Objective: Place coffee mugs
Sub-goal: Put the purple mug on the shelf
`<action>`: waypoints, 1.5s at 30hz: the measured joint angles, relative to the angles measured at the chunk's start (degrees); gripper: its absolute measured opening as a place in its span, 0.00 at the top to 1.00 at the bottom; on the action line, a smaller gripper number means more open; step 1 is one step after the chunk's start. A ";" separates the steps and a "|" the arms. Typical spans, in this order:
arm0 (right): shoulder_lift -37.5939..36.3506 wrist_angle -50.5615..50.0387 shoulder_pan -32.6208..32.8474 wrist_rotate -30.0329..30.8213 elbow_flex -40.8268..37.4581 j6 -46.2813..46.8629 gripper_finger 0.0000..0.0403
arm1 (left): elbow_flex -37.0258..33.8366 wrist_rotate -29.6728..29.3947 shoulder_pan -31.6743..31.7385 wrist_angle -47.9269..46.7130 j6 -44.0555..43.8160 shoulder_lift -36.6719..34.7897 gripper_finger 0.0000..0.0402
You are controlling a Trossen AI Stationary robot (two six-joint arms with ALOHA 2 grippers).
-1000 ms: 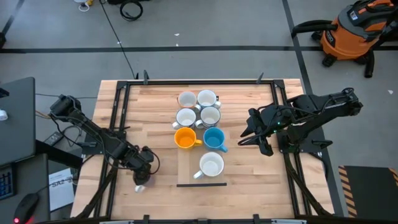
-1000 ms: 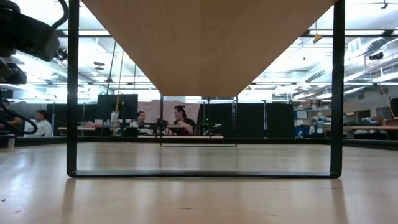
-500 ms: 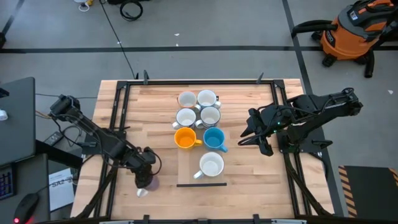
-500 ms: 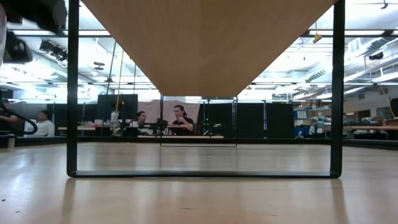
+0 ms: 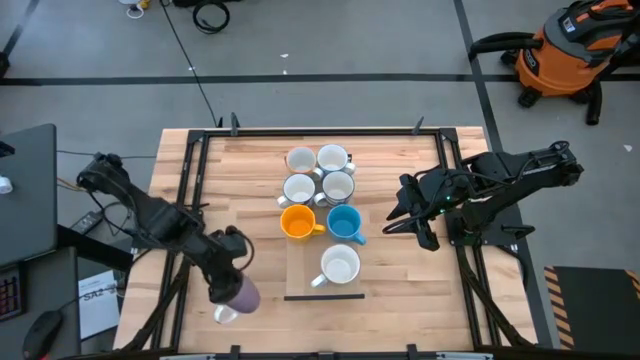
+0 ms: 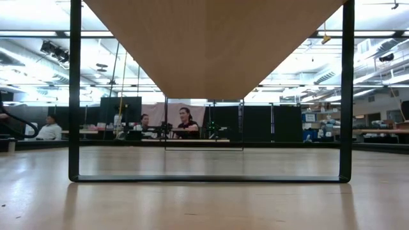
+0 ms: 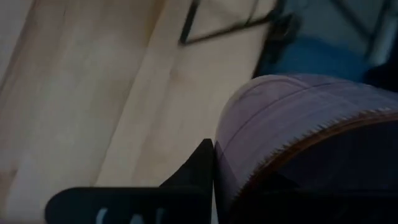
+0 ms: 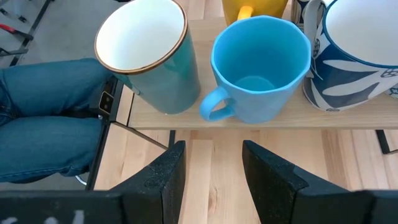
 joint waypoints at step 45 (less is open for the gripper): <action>0.00 0.00 0.00 0.02 0.00 0.00 0.59 | 40.92 -2.35 19.03 -18.60 38.15 26.59 0.93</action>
